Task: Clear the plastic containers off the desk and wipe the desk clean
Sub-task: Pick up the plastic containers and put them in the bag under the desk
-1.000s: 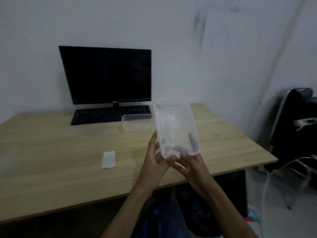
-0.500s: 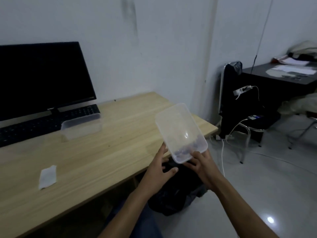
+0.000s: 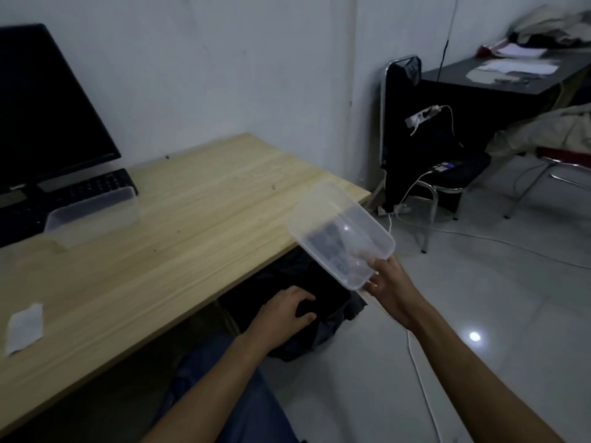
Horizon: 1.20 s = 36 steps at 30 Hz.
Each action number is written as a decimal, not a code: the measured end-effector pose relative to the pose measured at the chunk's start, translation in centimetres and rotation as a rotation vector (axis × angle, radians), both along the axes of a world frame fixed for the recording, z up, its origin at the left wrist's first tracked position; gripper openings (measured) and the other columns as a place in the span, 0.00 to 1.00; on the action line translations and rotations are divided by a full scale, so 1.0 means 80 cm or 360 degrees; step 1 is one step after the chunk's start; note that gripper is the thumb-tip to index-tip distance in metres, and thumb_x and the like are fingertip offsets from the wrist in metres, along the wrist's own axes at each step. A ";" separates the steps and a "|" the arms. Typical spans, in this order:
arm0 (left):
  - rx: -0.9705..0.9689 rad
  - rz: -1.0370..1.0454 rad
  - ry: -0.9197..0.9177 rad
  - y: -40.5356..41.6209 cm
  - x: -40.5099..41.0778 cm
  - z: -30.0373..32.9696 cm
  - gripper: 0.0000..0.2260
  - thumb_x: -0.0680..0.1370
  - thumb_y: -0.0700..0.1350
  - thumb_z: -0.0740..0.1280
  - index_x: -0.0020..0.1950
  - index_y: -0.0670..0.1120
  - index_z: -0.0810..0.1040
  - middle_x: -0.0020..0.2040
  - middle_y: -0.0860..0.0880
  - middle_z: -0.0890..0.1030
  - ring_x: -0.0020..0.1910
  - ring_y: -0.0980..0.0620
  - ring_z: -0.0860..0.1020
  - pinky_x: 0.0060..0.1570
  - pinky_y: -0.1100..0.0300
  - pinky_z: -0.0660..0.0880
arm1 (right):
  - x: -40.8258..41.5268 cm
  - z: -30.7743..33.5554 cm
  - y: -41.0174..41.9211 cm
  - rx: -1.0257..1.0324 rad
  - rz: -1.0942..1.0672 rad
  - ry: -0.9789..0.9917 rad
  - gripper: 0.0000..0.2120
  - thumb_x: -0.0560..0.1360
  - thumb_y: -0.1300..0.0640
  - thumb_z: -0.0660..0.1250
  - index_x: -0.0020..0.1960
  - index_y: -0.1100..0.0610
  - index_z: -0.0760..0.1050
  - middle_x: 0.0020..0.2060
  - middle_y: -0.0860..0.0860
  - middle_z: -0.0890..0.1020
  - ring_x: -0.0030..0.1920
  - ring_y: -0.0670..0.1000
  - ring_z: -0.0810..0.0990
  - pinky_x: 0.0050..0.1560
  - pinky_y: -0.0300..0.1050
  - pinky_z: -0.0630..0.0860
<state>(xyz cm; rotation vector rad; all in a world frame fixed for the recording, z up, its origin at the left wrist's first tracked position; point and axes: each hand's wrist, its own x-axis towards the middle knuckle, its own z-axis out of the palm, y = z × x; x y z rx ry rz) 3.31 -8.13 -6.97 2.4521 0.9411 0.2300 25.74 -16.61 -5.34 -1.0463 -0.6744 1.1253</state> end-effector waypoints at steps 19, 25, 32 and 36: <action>0.0438 -0.0024 0.0990 -0.015 -0.006 -0.114 0.14 0.78 0.39 0.60 0.62 0.44 0.78 0.65 0.44 0.73 0.64 0.44 0.69 0.57 0.54 0.69 | 0.036 -0.064 -0.037 -0.0394 0.0074 -0.0622 0.30 0.76 0.58 0.68 0.73 0.44 0.61 0.65 0.51 0.74 0.61 0.50 0.77 0.57 0.49 0.79; 0.0636 -0.0144 0.0689 -0.014 -0.001 -0.095 0.11 0.78 0.41 0.62 0.55 0.44 0.82 0.54 0.44 0.78 0.56 0.45 0.74 0.42 0.57 0.66 | 0.008 -0.048 -0.017 -0.0318 -0.0113 -0.1107 0.28 0.74 0.59 0.71 0.69 0.50 0.63 0.61 0.49 0.74 0.57 0.46 0.76 0.43 0.31 0.76; 0.0842 -0.0179 0.0389 -0.008 -0.002 -0.067 0.08 0.60 0.47 0.80 0.32 0.52 0.82 0.34 0.54 0.76 0.35 0.54 0.75 0.25 0.63 0.67 | -0.022 -0.048 0.027 -0.0120 0.0026 -0.2264 0.31 0.72 0.57 0.69 0.73 0.48 0.65 0.66 0.50 0.72 0.65 0.53 0.66 0.65 0.52 0.68; 0.0841 -0.0149 0.0213 -0.010 -0.006 -0.049 0.04 0.67 0.46 0.77 0.37 0.50 0.83 0.37 0.53 0.76 0.37 0.52 0.75 0.26 0.61 0.70 | -0.039 -0.061 0.040 -0.0090 0.0130 -0.2631 0.31 0.71 0.59 0.68 0.72 0.47 0.66 0.69 0.52 0.71 0.71 0.58 0.64 0.67 0.59 0.67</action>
